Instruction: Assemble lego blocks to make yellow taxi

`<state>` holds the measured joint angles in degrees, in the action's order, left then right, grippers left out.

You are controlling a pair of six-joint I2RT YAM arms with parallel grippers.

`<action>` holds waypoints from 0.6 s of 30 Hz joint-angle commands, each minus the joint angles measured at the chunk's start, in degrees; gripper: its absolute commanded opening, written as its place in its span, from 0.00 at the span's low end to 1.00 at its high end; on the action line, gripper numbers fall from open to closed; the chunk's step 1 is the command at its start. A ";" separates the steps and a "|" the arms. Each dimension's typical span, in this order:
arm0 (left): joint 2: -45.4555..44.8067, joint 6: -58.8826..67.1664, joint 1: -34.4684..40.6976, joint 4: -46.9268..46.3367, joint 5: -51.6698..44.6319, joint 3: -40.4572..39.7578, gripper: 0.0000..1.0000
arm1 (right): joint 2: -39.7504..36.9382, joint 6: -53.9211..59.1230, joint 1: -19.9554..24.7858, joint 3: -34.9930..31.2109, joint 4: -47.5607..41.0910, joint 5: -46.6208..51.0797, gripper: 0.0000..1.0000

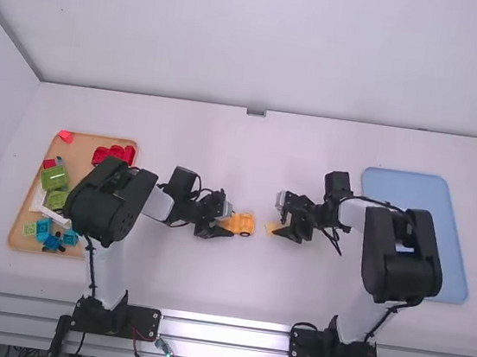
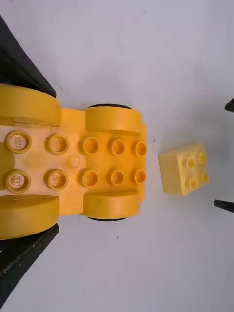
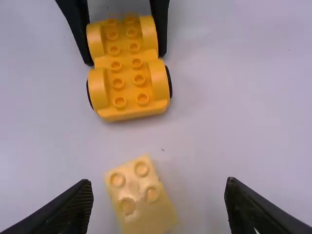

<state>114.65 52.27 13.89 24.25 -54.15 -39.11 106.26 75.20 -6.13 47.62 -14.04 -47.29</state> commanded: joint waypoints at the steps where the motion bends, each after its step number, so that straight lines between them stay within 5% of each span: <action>1: 0.55 -0.37 -0.04 -0.83 -0.42 -0.79 0.58 | -1.66 3.08 0.42 -1.92 0.48 -0.72 0.72; 8: 0.55 -0.37 0.02 -2.19 -0.39 -1.53 0.59 | -1.55 -2.45 -0.13 -8.50 14.29 0.48 0.74; 18: 0.55 0.09 -0.04 -3.82 -0.39 -1.44 0.59 | -0.85 -3.41 -1.62 -9.20 18.10 0.68 0.75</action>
<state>114.63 52.14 13.89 21.32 -54.46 -40.25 106.26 72.38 -7.40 38.13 4.08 -46.35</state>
